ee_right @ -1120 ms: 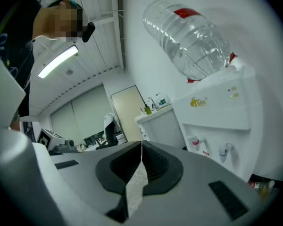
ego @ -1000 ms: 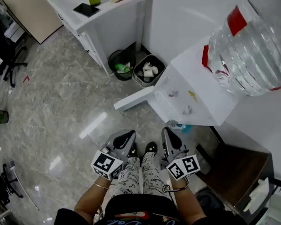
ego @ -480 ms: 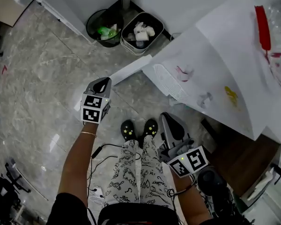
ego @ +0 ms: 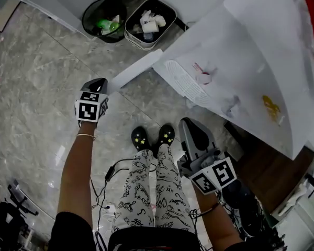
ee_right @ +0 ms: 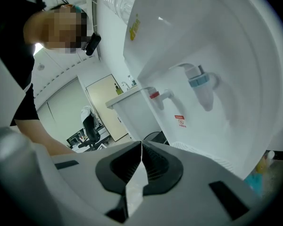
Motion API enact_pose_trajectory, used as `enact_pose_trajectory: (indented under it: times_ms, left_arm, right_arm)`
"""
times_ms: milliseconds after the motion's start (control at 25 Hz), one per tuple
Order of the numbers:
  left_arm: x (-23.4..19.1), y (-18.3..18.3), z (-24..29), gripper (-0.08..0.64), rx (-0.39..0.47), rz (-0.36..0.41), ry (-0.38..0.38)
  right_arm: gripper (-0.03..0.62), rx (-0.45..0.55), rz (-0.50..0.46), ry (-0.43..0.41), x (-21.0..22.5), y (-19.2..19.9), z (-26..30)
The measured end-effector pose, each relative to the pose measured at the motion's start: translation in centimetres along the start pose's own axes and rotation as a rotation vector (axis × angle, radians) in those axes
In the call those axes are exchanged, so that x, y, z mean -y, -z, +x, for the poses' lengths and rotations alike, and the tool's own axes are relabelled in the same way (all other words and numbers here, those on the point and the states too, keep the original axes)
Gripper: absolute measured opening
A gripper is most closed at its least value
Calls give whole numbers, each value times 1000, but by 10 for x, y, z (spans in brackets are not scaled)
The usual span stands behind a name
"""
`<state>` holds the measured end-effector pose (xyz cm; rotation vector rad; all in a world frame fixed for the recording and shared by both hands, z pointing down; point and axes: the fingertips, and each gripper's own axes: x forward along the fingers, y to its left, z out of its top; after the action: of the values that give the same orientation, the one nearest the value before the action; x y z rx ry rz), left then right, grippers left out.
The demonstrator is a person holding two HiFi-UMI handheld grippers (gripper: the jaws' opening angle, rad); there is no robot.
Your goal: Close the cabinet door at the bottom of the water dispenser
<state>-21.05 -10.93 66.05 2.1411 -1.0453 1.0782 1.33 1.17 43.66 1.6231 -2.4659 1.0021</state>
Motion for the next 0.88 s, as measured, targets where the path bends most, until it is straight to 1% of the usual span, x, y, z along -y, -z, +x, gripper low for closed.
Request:
enact_pose_trajectory:
  times_ms: [160, 320, 480, 560, 640, 760, 880]
  left_arm:
    - [13, 1, -2, -4, 27, -7, 21]
    - [34, 12, -5, -5, 26, -29, 41]
    - [69, 25, -8, -4, 23, -38, 91]
    - [91, 33, -9, -4, 42, -59, 115]
    - [115, 39, -11, -3, 77, -125, 140]
    - [155, 42, -8, -3, 145, -265, 178]
    - [194, 41, 0, -3, 176, -354, 194]
  right_arm:
    - [17, -15, 15, -12, -1, 5, -5]
    - [17, -23, 26, -32, 2, 7, -10]
    - [17, -26, 18, -68, 3, 5, -11]
    - [17, -30, 13, -81, 5, 5, -16]
    - [17, -34, 15, -91, 6, 6, -22]
    - [17, -44, 17, -96, 11, 9, -30]
    - [17, -66, 16, -109, 14, 14, -37]
